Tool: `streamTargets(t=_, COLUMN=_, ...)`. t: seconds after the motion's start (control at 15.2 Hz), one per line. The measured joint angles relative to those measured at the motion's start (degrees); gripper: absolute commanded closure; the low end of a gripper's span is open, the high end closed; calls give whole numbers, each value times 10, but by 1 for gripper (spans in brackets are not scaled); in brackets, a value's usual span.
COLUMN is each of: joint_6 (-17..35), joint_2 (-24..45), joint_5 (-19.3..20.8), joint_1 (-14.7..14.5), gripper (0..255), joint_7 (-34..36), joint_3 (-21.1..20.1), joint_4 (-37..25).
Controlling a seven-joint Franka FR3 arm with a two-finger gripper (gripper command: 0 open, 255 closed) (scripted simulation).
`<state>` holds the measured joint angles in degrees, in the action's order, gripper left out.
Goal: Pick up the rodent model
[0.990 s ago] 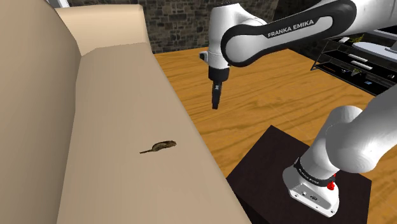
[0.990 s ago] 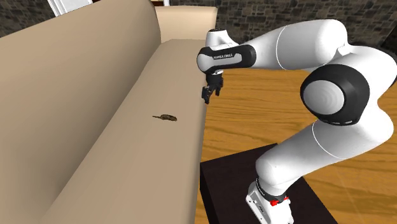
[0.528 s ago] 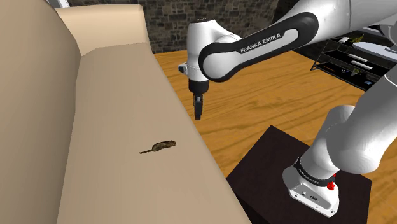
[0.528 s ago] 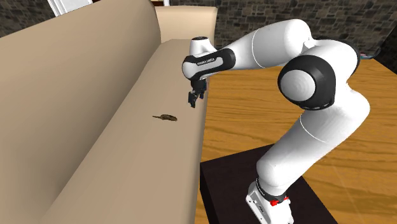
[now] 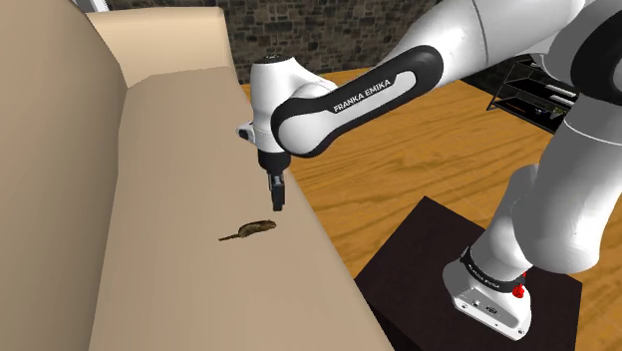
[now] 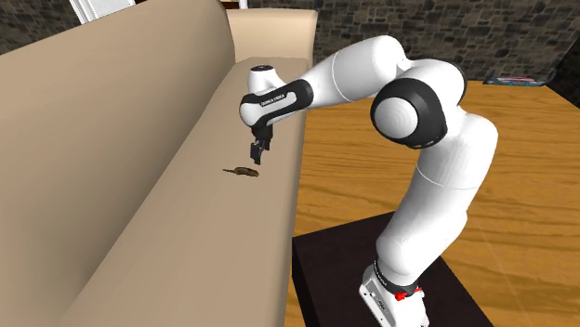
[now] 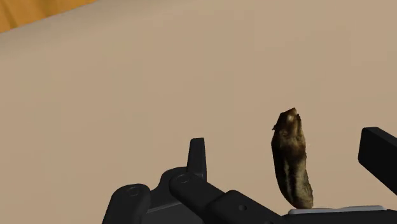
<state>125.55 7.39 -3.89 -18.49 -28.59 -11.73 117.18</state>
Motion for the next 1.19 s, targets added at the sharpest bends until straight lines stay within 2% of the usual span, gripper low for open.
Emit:
streamTargets(t=0.46, joint_6=32, joint_2=105, joint_5=19, joint_1=-35, gripper=0, joint_7=-29, joint_3=-28, joint_4=-86)
streamTargets(t=0.99, joint_6=75, joint_2=142, joint_5=27, joint_1=-41, gripper=0, joint_7=-31, joint_3=-28, joint_4=-81)
streamTargets(t=1.06, joint_6=77, joint_2=144, joint_5=28, joint_1=-42, gripper=255, joint_7=-31, joint_3=-28, joint_4=-80)
streamTargets(t=1.19, joint_6=80, joint_2=143, joint_5=29, joint_1=-40, gripper=255, joint_7=-32, joint_3=-26, joint_4=-82)
